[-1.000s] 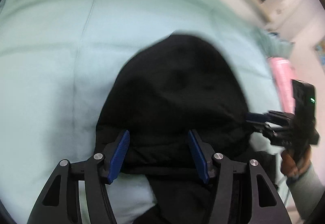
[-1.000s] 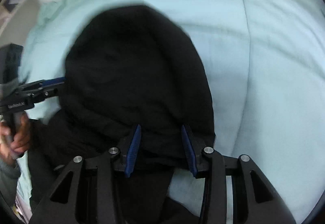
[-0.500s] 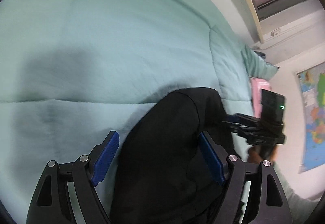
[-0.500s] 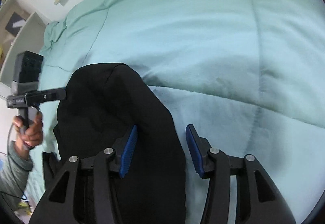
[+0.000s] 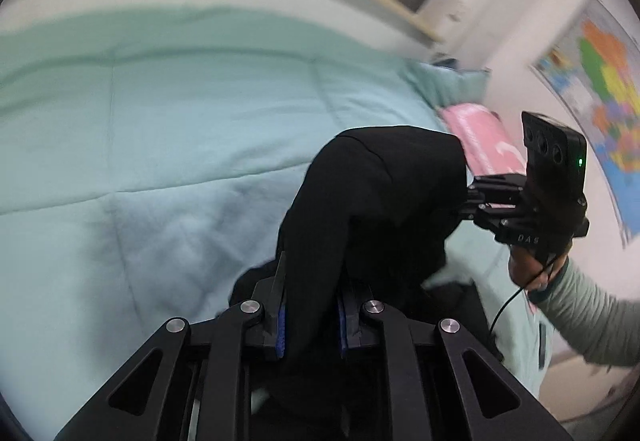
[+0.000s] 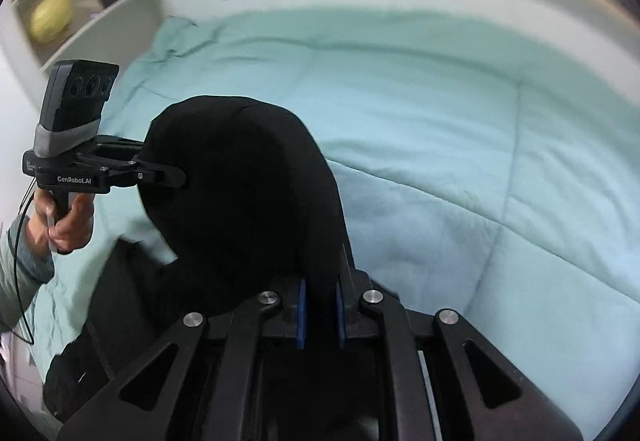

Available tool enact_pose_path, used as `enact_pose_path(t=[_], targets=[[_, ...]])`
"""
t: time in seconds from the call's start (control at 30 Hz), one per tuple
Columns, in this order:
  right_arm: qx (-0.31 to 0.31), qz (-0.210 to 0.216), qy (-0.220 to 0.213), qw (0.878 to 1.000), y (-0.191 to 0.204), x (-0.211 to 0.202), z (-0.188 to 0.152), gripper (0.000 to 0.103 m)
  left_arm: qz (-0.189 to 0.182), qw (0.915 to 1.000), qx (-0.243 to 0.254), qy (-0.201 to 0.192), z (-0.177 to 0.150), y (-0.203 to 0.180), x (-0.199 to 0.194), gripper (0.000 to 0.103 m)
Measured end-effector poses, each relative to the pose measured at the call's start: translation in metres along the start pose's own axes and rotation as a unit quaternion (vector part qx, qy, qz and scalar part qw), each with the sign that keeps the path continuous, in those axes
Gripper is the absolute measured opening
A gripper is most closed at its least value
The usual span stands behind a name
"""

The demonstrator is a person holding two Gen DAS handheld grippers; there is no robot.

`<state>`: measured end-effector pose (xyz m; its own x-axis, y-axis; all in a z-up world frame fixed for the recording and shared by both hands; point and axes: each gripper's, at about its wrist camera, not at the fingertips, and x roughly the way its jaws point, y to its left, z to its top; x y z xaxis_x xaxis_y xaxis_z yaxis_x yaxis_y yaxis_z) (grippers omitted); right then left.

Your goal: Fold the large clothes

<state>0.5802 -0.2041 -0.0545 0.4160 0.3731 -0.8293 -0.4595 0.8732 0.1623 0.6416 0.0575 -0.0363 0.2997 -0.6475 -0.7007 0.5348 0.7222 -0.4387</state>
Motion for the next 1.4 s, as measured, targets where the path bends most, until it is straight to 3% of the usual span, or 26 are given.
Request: enact_pose_path(t=[0.2, 0.33, 0.53, 0.63, 0.7, 0.83, 0.93, 0.97, 1.0, 1.07, 1.13, 1.2, 1.27, 1.33, 1.4], targets=[[-0.038, -0.024, -0.021, 0.999, 0.081, -0.081, -0.055, 0.013, 0.027, 0.9982, 0.053, -0.012, -0.062, -0.078, -0.073, 0.018], [-0.074, -0.063, -0.013, 0.995, 0.138, -0.101, -0.1, 0.014, 0.05, 0.9966, 0.066, -0.004, -0.118, -0.117, -0.096, 0.021], [-0.068, -0.073, 0.061, 0.993, 0.173, -0.075, -0.197, 0.015, 0.106, 0.9916, 0.049, 0.055, -0.225, -0.128, -0.072, 0.039], [-0.04, -0.059, 0.098, 0.993, 0.178, -0.056, -0.239, 0.017, 0.147, 0.9831, 0.034, 0.104, -0.28, -0.122, -0.046, 0.039], [-0.017, -0.056, 0.122, 0.991, 0.179, -0.052, -0.259, 0.017, 0.169, 0.979, 0.021, 0.111, -0.305, -0.124, -0.047, 0.041], [0.025, -0.056, 0.126, 0.99, 0.178, -0.081, -0.27, 0.019, 0.152, 0.9835, -0.022, 0.096, -0.317, -0.128, -0.092, 0.046], [0.05, -0.044, 0.084, 0.994, 0.176, -0.116, -0.247, 0.038, 0.127, 0.9884, -0.057, 0.06, -0.309, -0.124, -0.13, 0.047], [0.059, -0.037, 0.055, 0.996, 0.177, -0.129, -0.233, 0.052, 0.108, 0.9912, -0.069, 0.034, -0.3, -0.122, -0.147, 0.047], [0.067, -0.027, 0.032, 0.997, 0.177, -0.135, -0.221, 0.057, 0.099, 0.9922, -0.074, 0.02, -0.292, -0.126, -0.156, 0.048], [0.082, 0.009, -0.011, 0.997, 0.176, -0.137, -0.196, 0.057, 0.082, 0.9937, -0.076, -0.013, -0.265, -0.126, -0.166, 0.05], [0.089, 0.008, -0.024, 0.996, 0.177, -0.125, -0.176, 0.057, 0.07, 0.994, -0.079, -0.029, -0.24, -0.125, -0.163, 0.057], [0.092, -0.02, -0.011, 0.996, 0.179, -0.091, -0.16, 0.057, 0.026, 0.9939, -0.103, -0.03, -0.225, -0.115, -0.142, 0.059], [0.101, -0.021, 0.023, 0.994, 0.176, -0.055, -0.162, 0.057, 0.004, 0.9912, -0.132, -0.012, -0.227, -0.1, -0.116, 0.059], [0.098, -0.054, 0.08, 0.991, 0.173, -0.01, -0.174, 0.057, 0.016, 0.9895, -0.141, 0.028, -0.233, -0.087, -0.077, 0.059], [0.111, -0.061, 0.109, 0.986, 0.164, 0.02, -0.19, 0.057, 0.063, 0.9888, -0.115, 0.071, -0.243, -0.08, -0.038, 0.057]])
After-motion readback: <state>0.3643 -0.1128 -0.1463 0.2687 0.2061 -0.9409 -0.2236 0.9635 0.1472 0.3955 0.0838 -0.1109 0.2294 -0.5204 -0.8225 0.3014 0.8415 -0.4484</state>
